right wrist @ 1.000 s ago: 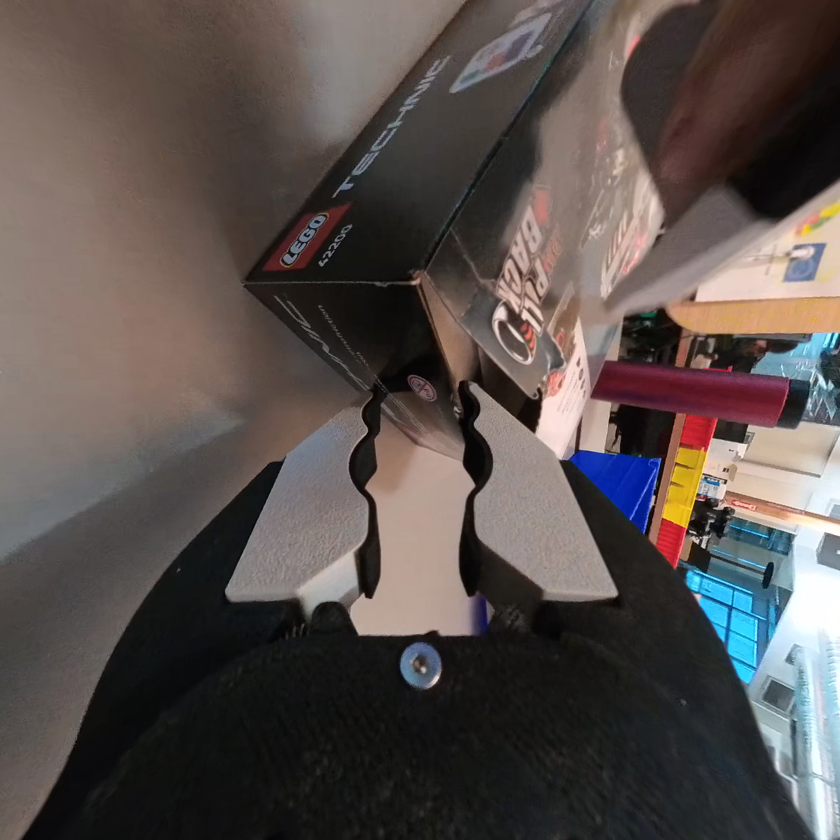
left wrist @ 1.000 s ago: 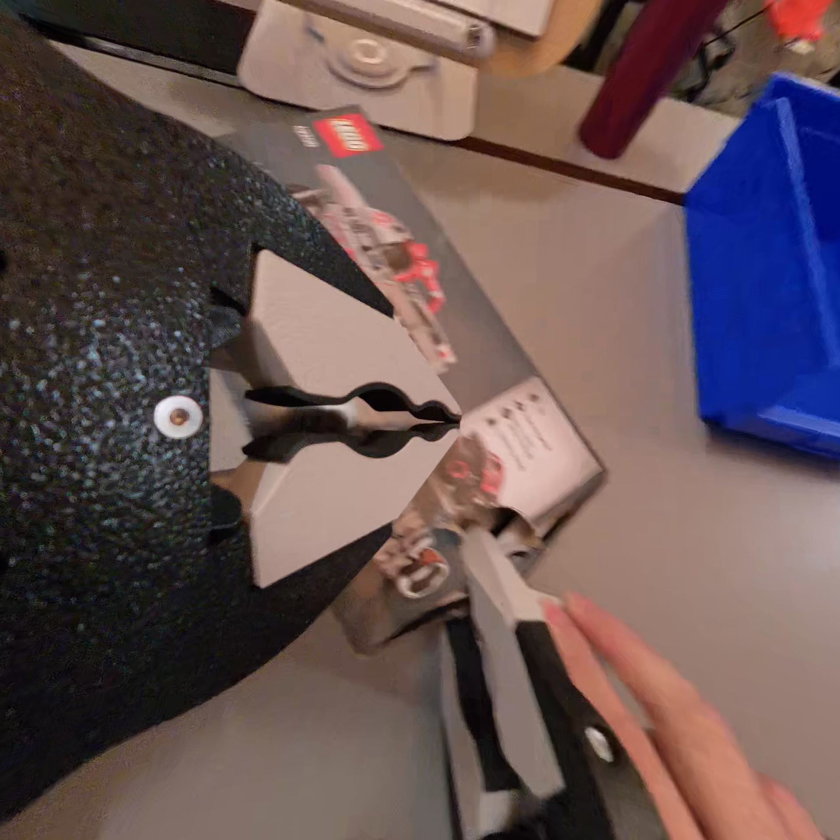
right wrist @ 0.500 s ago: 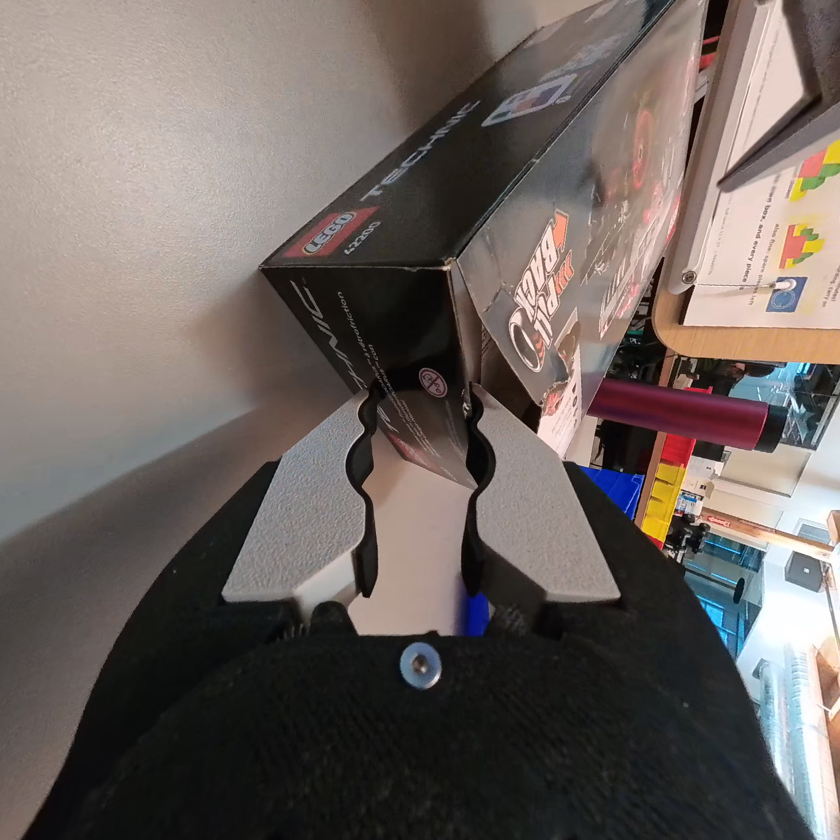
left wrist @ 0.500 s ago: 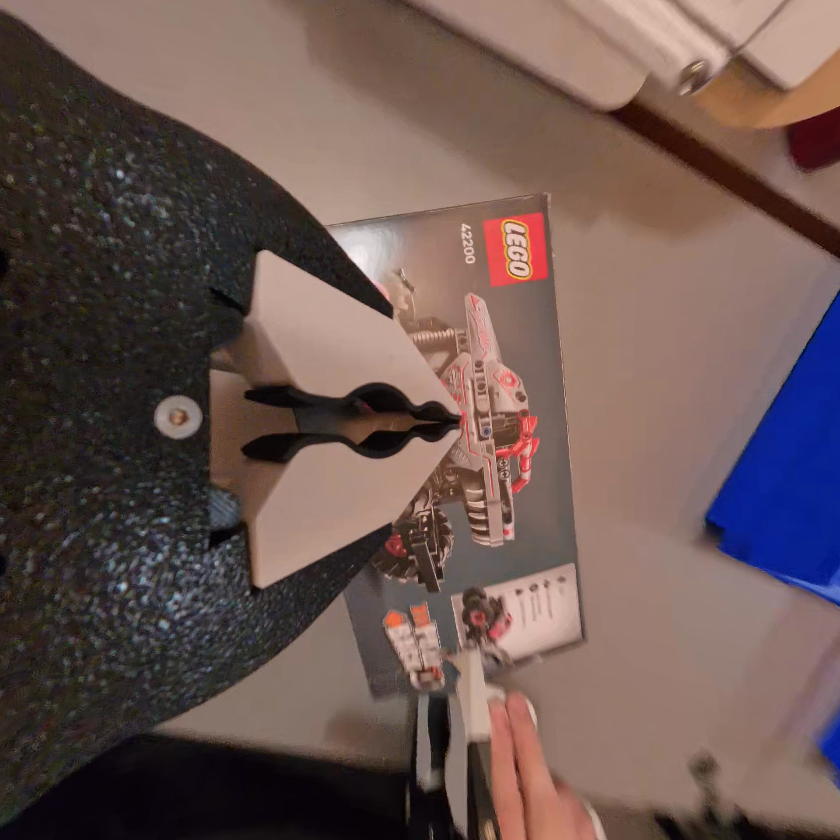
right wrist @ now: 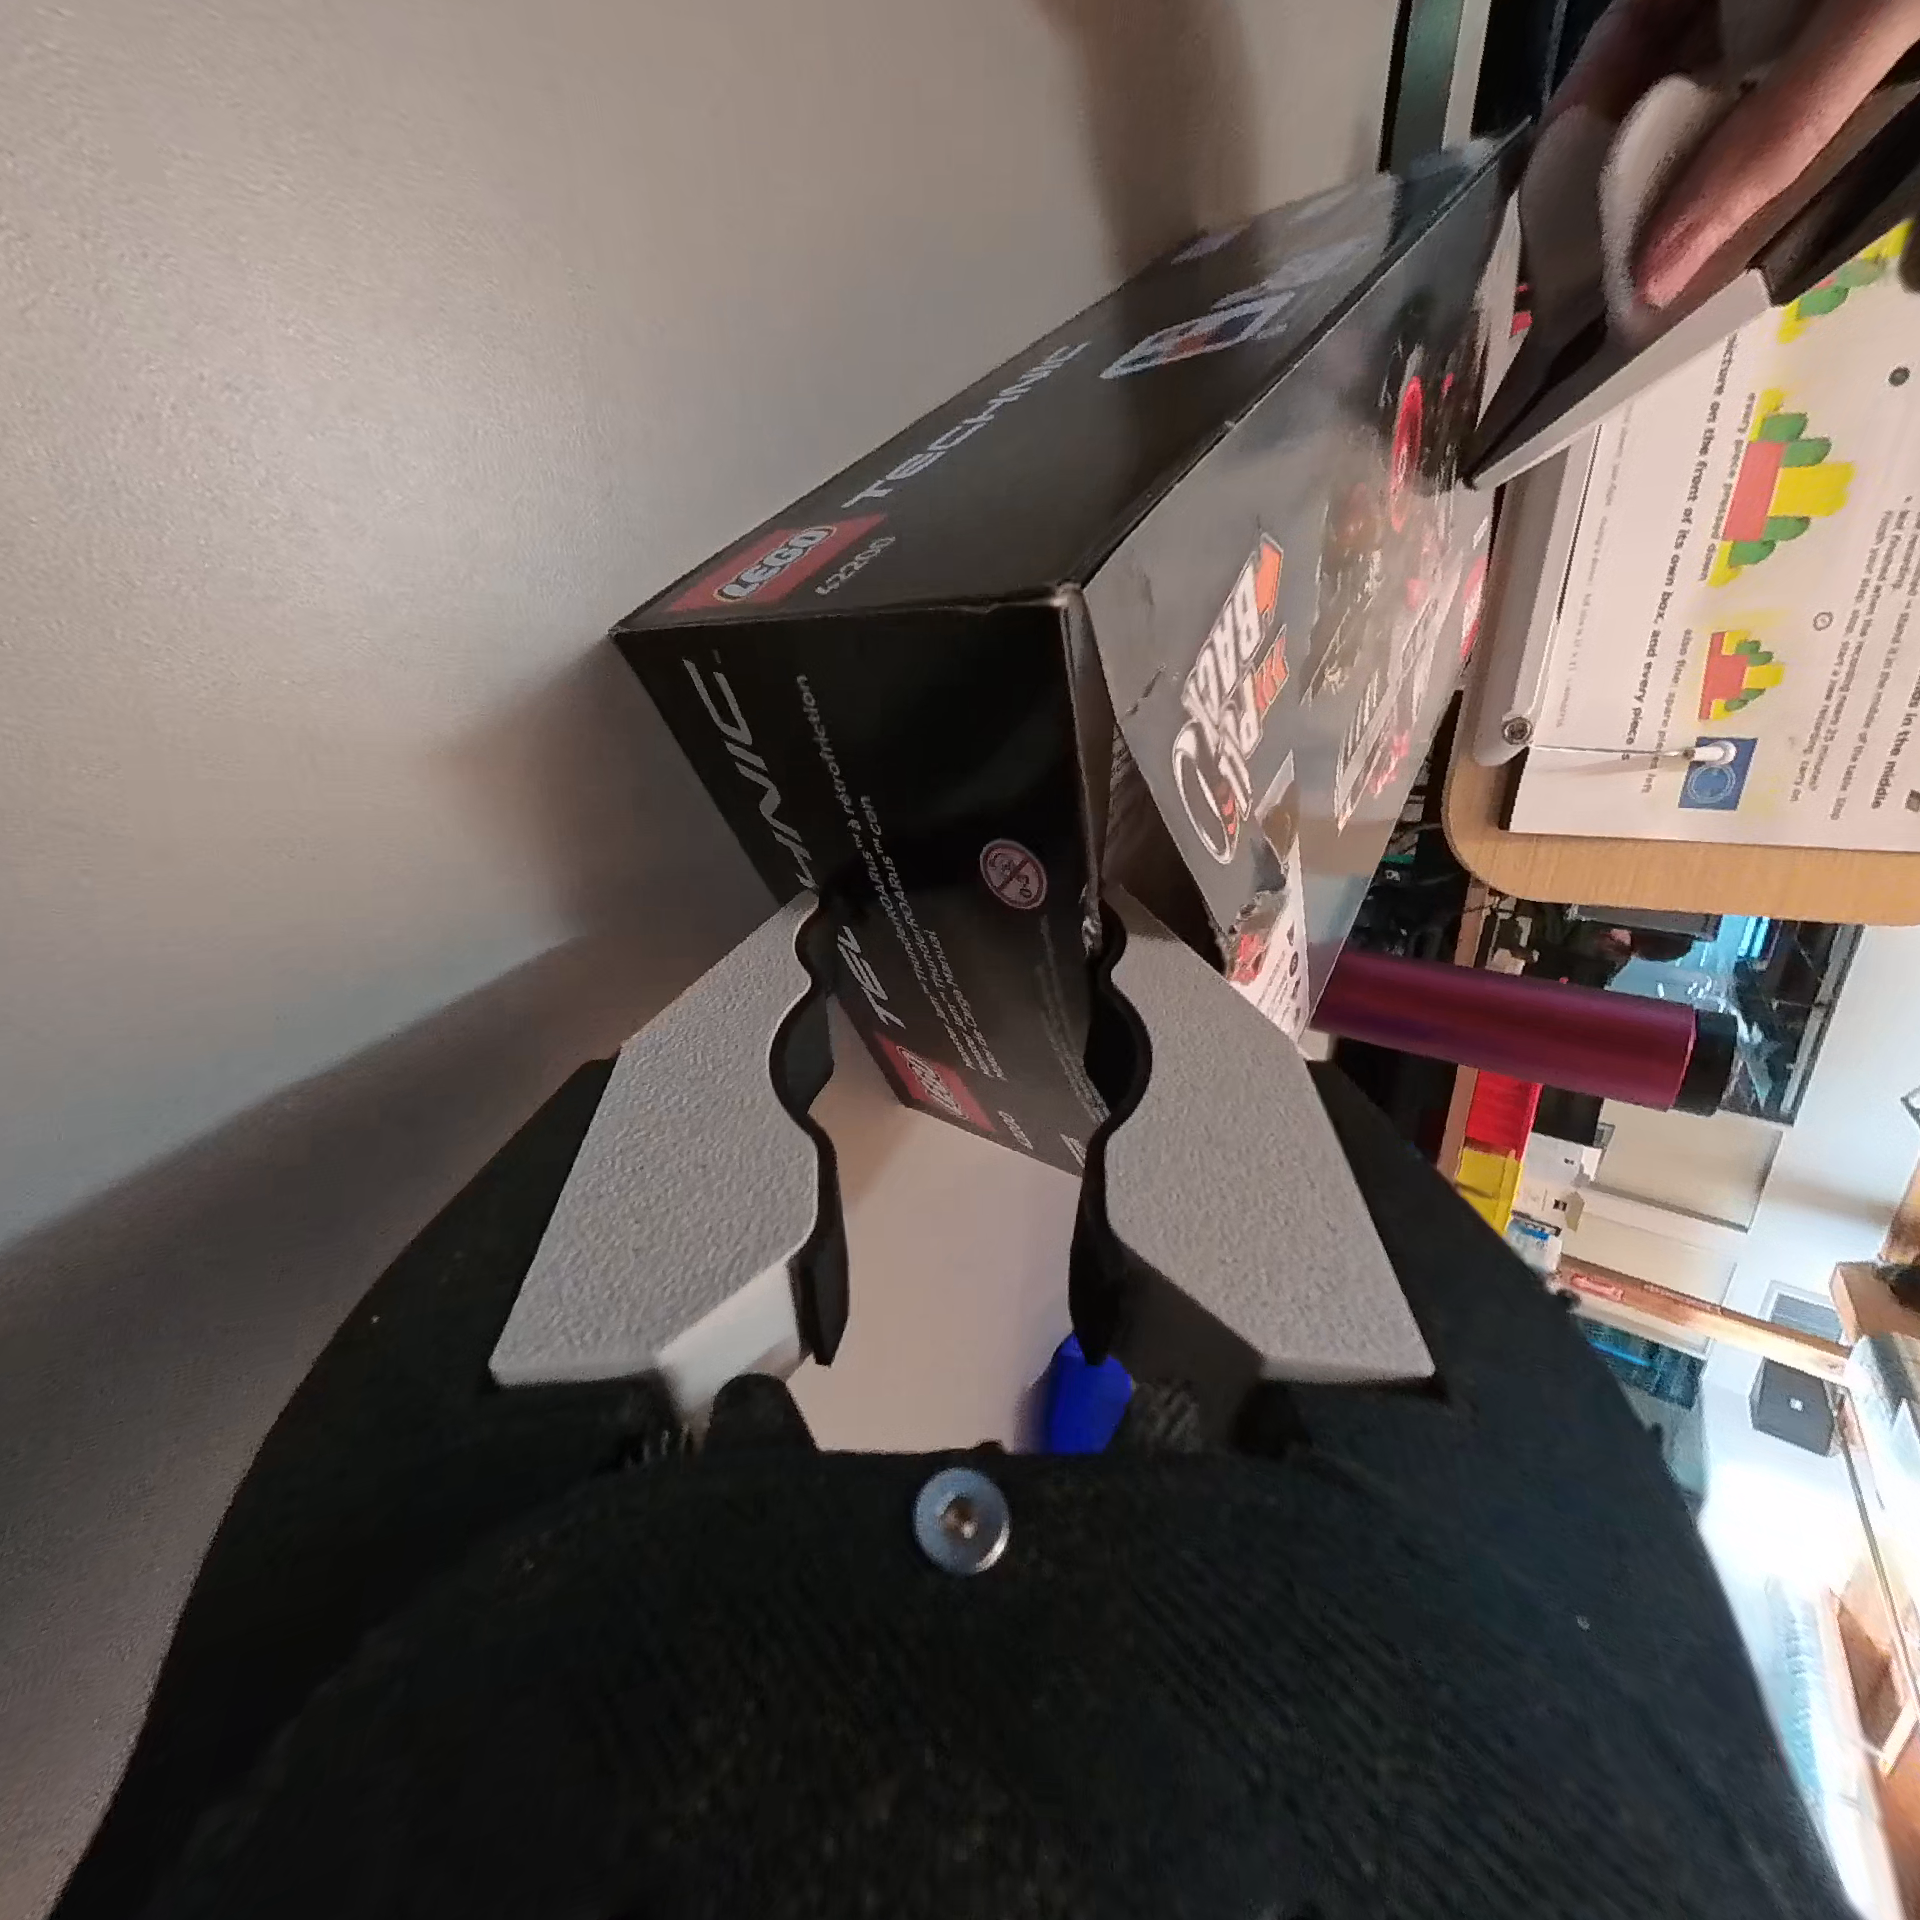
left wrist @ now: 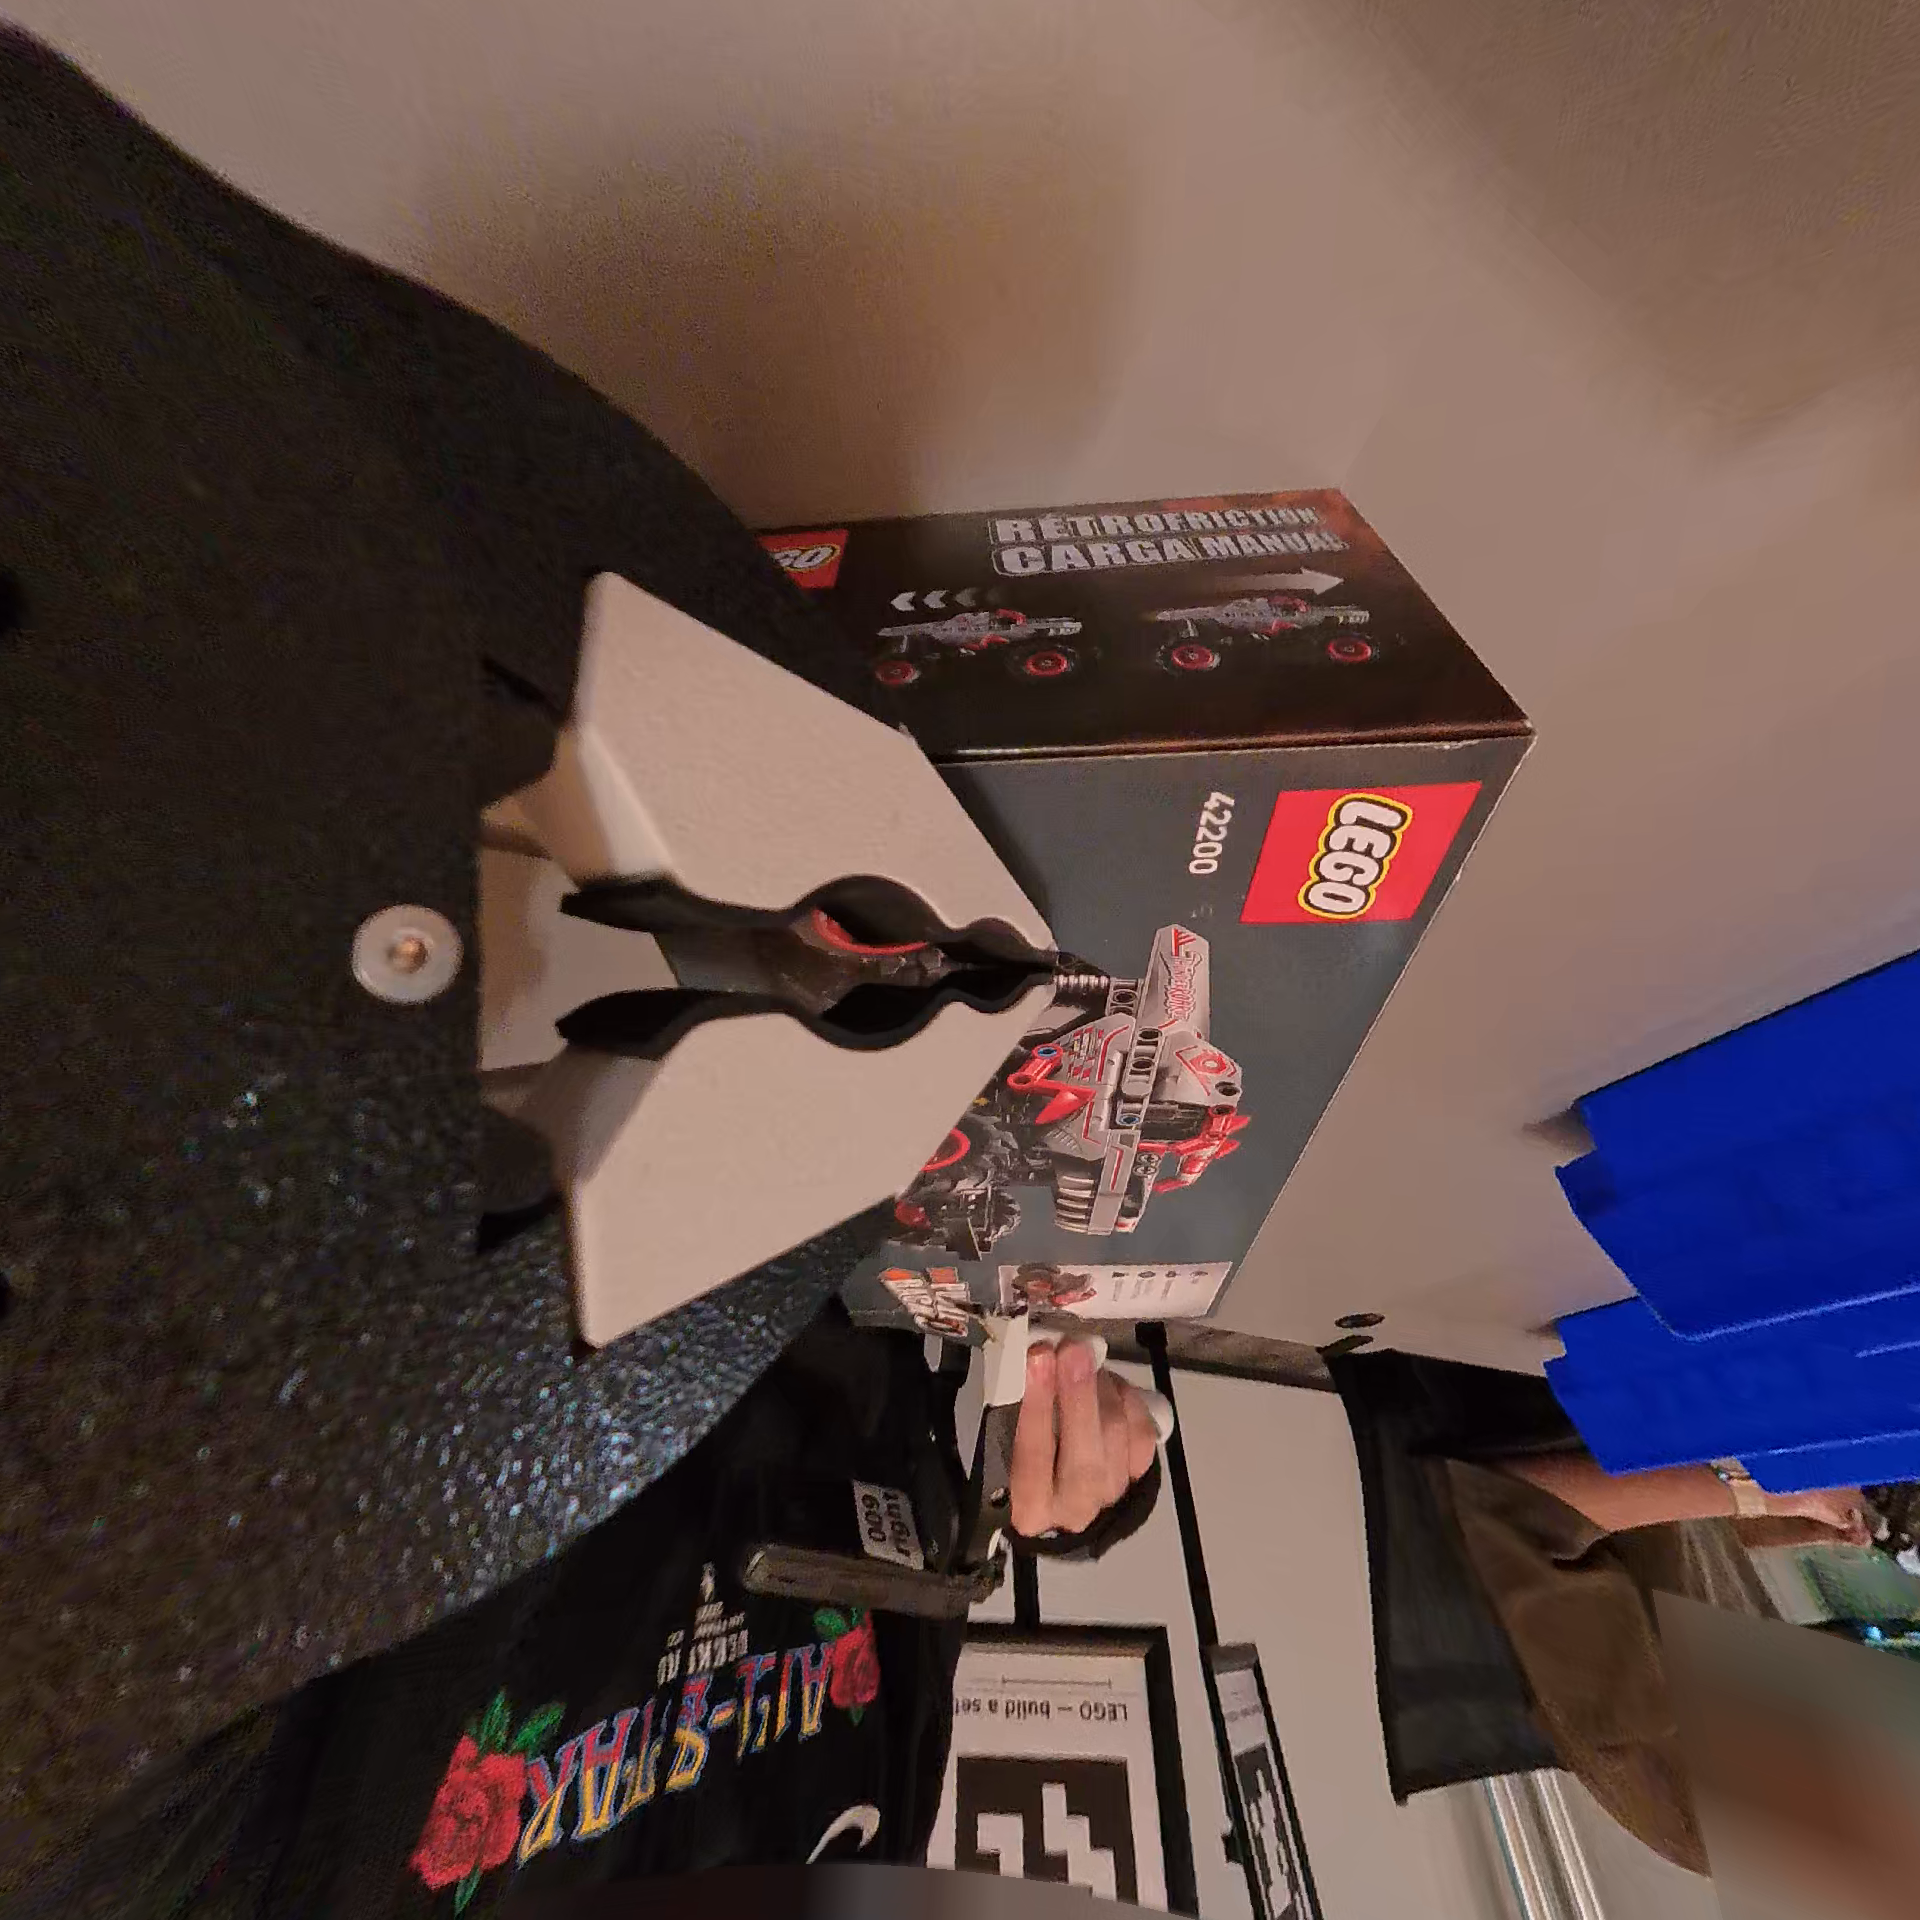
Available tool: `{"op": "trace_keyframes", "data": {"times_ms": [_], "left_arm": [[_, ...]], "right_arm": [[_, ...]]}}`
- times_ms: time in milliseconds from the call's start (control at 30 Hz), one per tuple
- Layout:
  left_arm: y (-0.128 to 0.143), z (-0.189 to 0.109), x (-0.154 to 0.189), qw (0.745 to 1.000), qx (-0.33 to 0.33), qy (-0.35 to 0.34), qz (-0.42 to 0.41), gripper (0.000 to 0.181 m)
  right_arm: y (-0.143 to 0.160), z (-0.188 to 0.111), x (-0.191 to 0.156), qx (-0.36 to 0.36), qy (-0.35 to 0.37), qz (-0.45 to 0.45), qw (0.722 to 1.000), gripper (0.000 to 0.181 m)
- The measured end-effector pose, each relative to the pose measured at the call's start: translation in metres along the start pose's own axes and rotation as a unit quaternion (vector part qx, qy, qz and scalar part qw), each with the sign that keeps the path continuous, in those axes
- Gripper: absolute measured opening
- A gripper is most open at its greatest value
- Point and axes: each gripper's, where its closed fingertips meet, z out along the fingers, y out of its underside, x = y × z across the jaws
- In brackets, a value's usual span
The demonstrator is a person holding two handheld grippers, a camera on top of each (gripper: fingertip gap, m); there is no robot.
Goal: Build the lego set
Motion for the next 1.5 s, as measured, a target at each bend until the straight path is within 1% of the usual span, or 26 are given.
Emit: {"op": "trace_keyframes", "data": {"times_ms": [33,100,167,233,300,400,467,567,700,867,933,1033,1133,1200,1267,1367,1433,1500], "left_arm": [[0.000,0.000,-0.001,1.000,0.005,-0.011,0.008,0.000],[0.000,-0.001,-0.003,0.999,0.019,-0.031,0.020,0.000],[0.000,0.000,-0.003,0.998,0.031,-0.044,0.028,0.000],[0.000,-0.001,-0.004,0.997,0.040,-0.052,0.031,0.000],[-0.001,-0.001,-0.004,0.997,0.047,-0.048,0.027,0.000],[-0.001,-0.001,-0.005,0.997,0.049,-0.045,0.025,0.000],[-0.001,-0.002,-0.005,0.997,0.049,-0.046,0.025,0.000],[-0.001,-0.002,-0.005,0.998,0.048,-0.038,0.019,0.000],[-0.001,-0.001,-0.005,0.998,0.048,-0.033,0.018,0.000],[-0.001,0.002,-0.001,0.999,0.042,-0.024,0.022,0.000],[-0.001,0.002,-0.001,0.998,0.046,-0.027,0.024,0.000],[-0.001,0.002,-0.001,0.997,0.046,-0.044,0.035,0.000],[-0.001,0.002,-0.001,0.996,0.050,-0.052,0.045,0.000],[-0.001,0.002,-0.001,0.996,0.050,-0.053,0.046,0.000],[-0.001,0.002,-0.001,0.996,0.051,-0.050,0.046,0.000],[-0.001,0.002,-0.001,0.996,0.051,-0.052,0.046,0.000],[-0.001,0.002,-0.001,0.996,0.051,-0.054,0.048,0.000],[0.000,0.002,0.000,0.996,0.050,-0.054,0.050,0.000]], "right_arm": [[-0.002,-0.001,-0.001,0.007,0.003,-0.005,1.000,0.043],[-0.012,-0.007,-0.005,0.053,-0.005,0.005,0.999,0.034],[-0.013,-0.009,-0.006,0.053,-0.006,0.010,0.999,0.033],[-0.013,-0.009,-0.007,0.050,-0.023,0.018,0.998,0.030],[-0.011,-0.010,-0.008,0.037,-0.028,0.020,0.999,0.028],[-0.011,-0.012,-0.010,0.040,-0.022,0.032,0.998,0.027],[-0.010,-0.013,-0.010,0.030,-0.022,0.039,0.999,0.026],[-0.010,-0.014,-0.011,0.035,-0.025,0.047,0.998,0.024],[-0.010,-0.015,-0.011,0.042,-0.010,0.059,0.997,0.025],[-0.017,-0.020,-0.015,0.061,0.008,0.068,0.996,0.026],[-0.017,-0.018,-0.014,0.056,-0.001,0.056,0.997,0.027],[-0.022,-0.014,-0.011,0.061,-0.040,0.025,0.997,0.030],[-0.025,-0.013,-0.008,0.068,-0.040,-0.010,0.997,0.033],[-0.034,-0.018,-0.004,0.094,-0.028,-0.017,0.995,0.033],[-0.046,-0.024,-0.003,0.126,-0.026,0.000,0.992,0.029],[-0.050,-0.025,-0.003,0.140,-0.031,0.000,0.990,0.028],[-0.067,-0.030,-0.005,0.183,-0.038,-0.003,0.982,0.027],[-0.072,-0.029,-0.005,0.197,-0.053,0.017,0.979,0.023]]}}
